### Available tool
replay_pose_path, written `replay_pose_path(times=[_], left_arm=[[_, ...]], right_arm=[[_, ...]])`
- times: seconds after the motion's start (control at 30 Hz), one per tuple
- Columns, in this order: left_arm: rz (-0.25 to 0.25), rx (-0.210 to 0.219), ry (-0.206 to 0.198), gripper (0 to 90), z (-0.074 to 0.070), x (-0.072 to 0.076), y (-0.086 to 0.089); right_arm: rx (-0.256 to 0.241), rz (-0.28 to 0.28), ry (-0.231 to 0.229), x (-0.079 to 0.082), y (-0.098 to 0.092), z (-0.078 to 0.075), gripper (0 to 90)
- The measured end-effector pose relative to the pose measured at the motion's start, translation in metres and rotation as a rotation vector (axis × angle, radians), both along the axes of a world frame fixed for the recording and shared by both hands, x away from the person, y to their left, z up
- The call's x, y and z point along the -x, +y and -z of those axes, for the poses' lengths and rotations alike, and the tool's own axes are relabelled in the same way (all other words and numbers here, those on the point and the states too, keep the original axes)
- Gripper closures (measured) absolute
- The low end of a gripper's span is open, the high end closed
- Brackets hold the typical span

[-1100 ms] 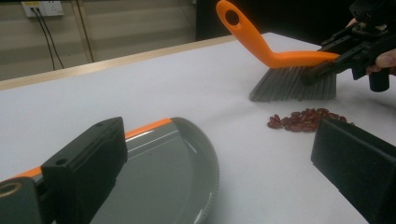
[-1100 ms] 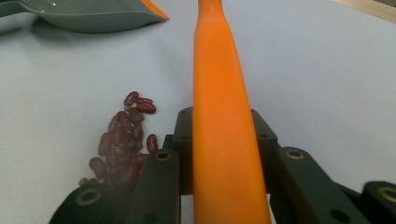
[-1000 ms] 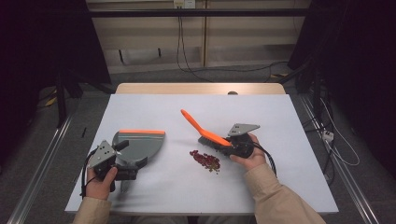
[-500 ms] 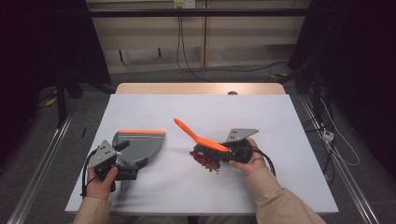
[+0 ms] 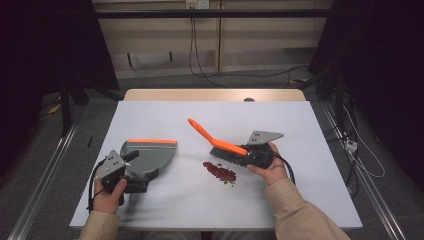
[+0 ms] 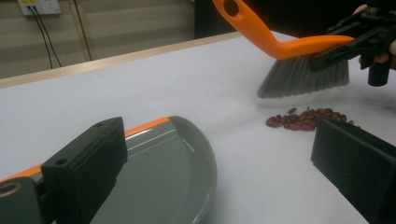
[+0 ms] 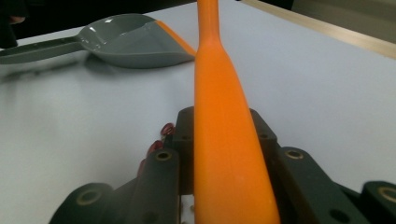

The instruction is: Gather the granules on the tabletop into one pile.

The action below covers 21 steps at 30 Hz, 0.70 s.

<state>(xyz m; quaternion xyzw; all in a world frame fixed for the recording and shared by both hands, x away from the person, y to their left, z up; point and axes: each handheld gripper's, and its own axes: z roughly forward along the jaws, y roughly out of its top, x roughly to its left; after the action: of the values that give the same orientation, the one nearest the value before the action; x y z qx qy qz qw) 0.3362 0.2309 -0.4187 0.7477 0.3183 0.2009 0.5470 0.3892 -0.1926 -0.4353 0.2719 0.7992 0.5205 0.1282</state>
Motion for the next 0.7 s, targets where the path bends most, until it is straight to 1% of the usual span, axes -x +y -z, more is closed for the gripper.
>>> replay_pose_path(times=[0.07,0.13,0.17,0.23,0.3,0.33,0.37,0.4,0.43,0.5,0.6,0.67,0.7], left_arm=[[0.000,0.001,0.001,3.4,0.000,0.000,0.000],[0.001,0.002,0.002,3.4,0.000,0.000,0.000],[0.001,-0.001,0.000,3.4,0.000,0.000,0.001],[0.001,0.002,-0.001,3.4,0.000,0.000,0.001],[-0.002,0.001,-0.002,3.4,0.000,0.000,0.002],[-0.001,0.002,-0.002,3.3,0.000,0.000,0.002],[-0.002,0.001,-0.002,3.4,0.000,0.000,0.002],[-0.002,0.003,-0.002,3.4,0.000,0.000,0.002],[-0.001,0.006,-0.001,3.4,0.000,0.001,0.001],[0.002,0.000,-0.005,3.4,-0.001,0.001,0.001],[0.002,-0.001,-0.005,3.4,-0.001,0.001,0.000],[0.001,0.001,-0.005,3.4,-0.001,0.001,0.000],[0.001,0.001,-0.005,3.4,-0.001,0.001,0.000]], right_arm=[[-0.007,0.011,0.002,-0.007,0.000,0.001,71.5],[0.002,0.022,0.003,-0.013,0.002,0.003,71.5],[0.005,0.023,0.011,-0.016,0.003,0.005,71.5],[0.027,0.027,0.018,-0.019,0.005,0.008,71.5],[0.041,0.023,0.037,-0.019,0.006,0.011,71.4],[0.054,0.019,0.035,-0.018,0.006,0.011,71.4],[0.052,0.018,0.042,-0.017,0.005,0.010,71.3],[0.057,0.022,0.053,-0.017,0.005,0.010,71.2],[0.081,0.028,0.055,-0.015,0.005,0.009,71.2],[0.088,0.035,0.084,-0.014,0.003,0.008,70.9],[0.108,0.041,0.105,-0.012,0.002,0.006,70.4],[0.114,0.044,0.104,-0.011,0.003,0.004,69.8],[0.114,0.042,0.108,-0.011,0.004,0.004,68.0]])
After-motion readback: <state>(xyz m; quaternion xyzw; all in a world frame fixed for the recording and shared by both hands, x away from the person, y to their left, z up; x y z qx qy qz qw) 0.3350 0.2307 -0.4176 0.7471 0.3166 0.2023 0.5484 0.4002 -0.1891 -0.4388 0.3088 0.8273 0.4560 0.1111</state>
